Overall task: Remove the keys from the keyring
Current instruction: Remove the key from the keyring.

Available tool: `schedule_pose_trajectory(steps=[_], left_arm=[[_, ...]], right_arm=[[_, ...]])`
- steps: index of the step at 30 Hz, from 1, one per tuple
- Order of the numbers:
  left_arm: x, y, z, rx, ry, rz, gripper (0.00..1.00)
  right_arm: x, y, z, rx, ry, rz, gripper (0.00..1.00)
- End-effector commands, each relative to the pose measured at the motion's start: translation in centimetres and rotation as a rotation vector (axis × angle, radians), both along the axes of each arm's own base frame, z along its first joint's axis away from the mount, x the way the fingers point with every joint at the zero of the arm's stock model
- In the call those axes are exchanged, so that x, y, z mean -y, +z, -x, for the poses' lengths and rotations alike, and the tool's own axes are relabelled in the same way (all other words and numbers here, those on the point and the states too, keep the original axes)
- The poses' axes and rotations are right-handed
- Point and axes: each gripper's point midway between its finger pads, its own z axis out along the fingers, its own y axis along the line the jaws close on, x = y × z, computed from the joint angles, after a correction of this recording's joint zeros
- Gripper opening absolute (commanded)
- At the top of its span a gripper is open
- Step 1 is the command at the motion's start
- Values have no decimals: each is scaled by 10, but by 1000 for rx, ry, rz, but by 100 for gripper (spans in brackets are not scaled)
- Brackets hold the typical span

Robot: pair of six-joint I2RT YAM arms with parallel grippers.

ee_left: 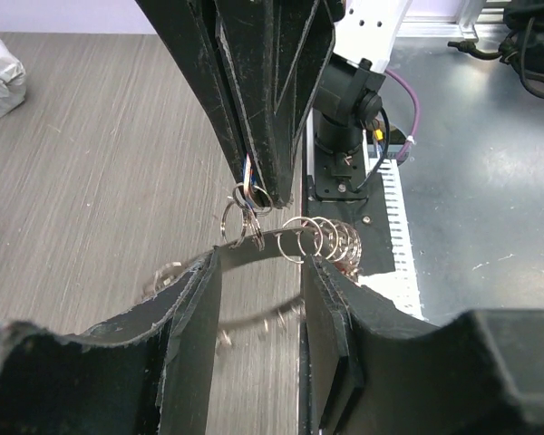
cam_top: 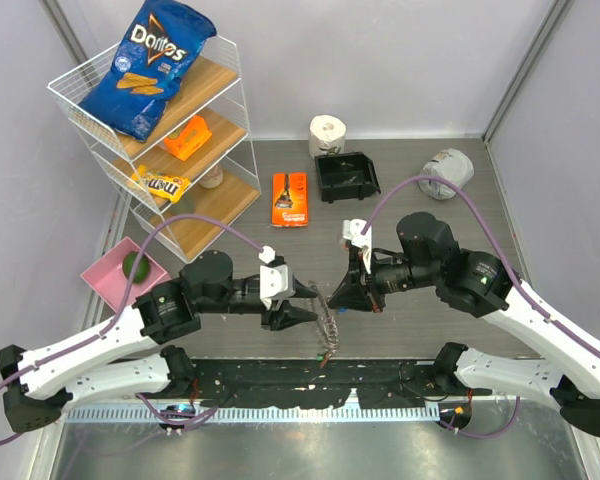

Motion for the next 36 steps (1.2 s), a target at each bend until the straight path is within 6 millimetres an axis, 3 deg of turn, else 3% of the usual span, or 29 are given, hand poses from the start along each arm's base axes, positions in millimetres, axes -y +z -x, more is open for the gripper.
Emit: schedule_pose_trajectory(steps=[1,11,29,32,35,36], left_arm=[[7,24,-1,36,-8,75,46],[17,30,-9,44,5,95,44],[30,32,-7,27,-36,101,27],[32,32,-7,25,-41,99,18],[32,30,-7,29,-43,96,0],[32,30,-7,29,-43,95,0]], right_arm=[[-4,34,0,66,21,-90,5],[-4,36,1,65,24,-98,5],[-5,37,2,59,29,-111,5],[-5,38,3,61,29,-114,5],[-4,38,3,64,26,-115,5],[-3,38,2,68,18,-114,5]])
